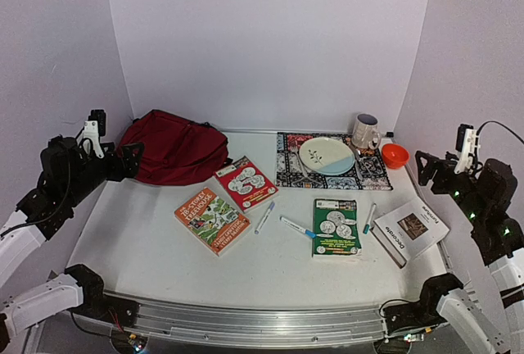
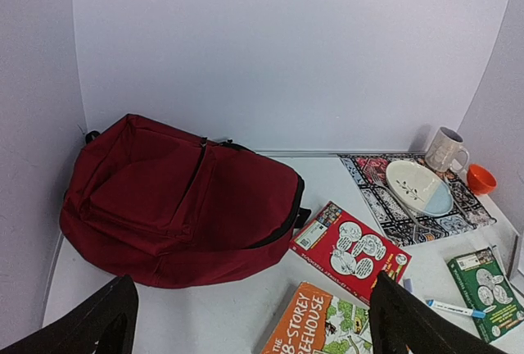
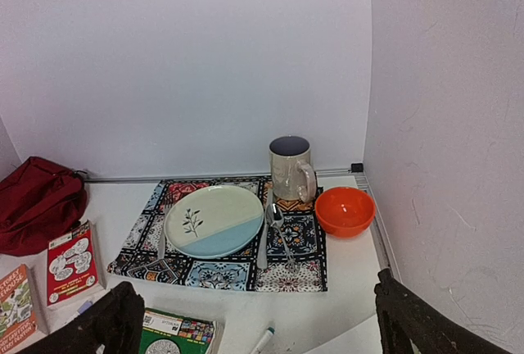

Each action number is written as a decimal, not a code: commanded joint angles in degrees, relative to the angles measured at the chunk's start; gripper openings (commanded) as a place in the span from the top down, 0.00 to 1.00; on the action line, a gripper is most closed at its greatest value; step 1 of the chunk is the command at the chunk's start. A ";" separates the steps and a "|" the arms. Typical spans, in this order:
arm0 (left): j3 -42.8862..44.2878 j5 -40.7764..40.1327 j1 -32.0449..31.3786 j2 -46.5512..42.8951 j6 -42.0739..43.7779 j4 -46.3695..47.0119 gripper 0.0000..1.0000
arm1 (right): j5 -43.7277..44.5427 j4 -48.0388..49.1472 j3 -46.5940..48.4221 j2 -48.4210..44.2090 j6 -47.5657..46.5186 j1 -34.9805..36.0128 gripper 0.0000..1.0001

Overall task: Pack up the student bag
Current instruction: Pick up the student bag from the corner of the board.

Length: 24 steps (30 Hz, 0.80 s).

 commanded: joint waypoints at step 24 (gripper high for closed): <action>27.20 3.97 -0.80 45.40 1.02 -3.30 0.00 | -10.69 5.35 2.56 7.74 -3.23 -0.16 0.02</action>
